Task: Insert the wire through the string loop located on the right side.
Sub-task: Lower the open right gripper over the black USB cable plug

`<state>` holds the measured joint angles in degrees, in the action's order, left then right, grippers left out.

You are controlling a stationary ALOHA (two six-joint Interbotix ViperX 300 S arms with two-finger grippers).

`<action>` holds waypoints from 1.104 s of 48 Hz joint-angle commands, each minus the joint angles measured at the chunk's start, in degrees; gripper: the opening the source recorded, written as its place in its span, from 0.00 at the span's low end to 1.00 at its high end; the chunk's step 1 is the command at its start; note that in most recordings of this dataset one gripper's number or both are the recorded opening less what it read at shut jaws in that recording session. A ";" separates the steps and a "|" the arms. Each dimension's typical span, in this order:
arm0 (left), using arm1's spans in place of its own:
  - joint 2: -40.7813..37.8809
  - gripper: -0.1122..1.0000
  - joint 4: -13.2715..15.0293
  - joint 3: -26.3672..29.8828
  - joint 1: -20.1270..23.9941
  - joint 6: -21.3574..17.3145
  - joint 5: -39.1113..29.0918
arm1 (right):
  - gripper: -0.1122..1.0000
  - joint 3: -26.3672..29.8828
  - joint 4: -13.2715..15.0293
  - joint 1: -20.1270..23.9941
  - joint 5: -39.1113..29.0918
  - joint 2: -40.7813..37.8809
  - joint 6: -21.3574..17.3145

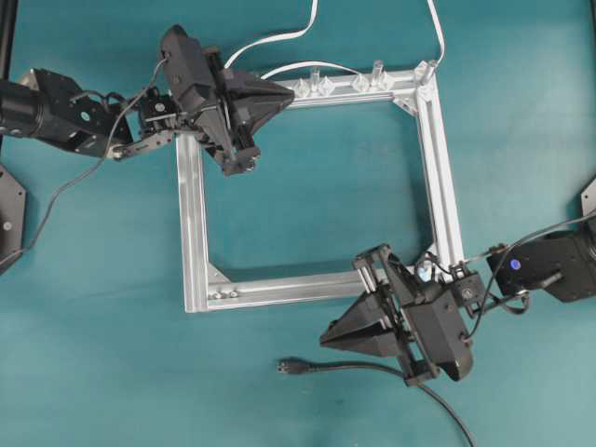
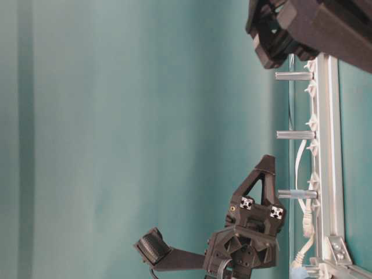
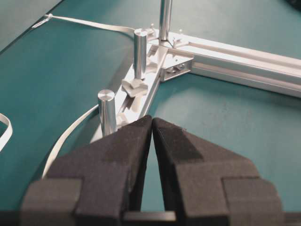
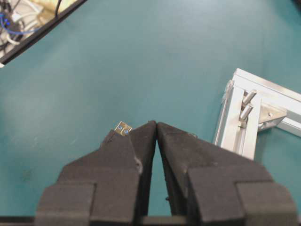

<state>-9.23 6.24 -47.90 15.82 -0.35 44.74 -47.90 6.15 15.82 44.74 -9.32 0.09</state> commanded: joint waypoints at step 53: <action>6.24 0.74 -2.81 0.70 1.14 -1.58 -12.74 | 0.73 6.15 -36.30 10.99 1.14 -2.37 1.32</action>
<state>-4.66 3.60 -47.55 16.79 -1.32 31.82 -42.98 -26.81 25.22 45.00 -12.22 0.70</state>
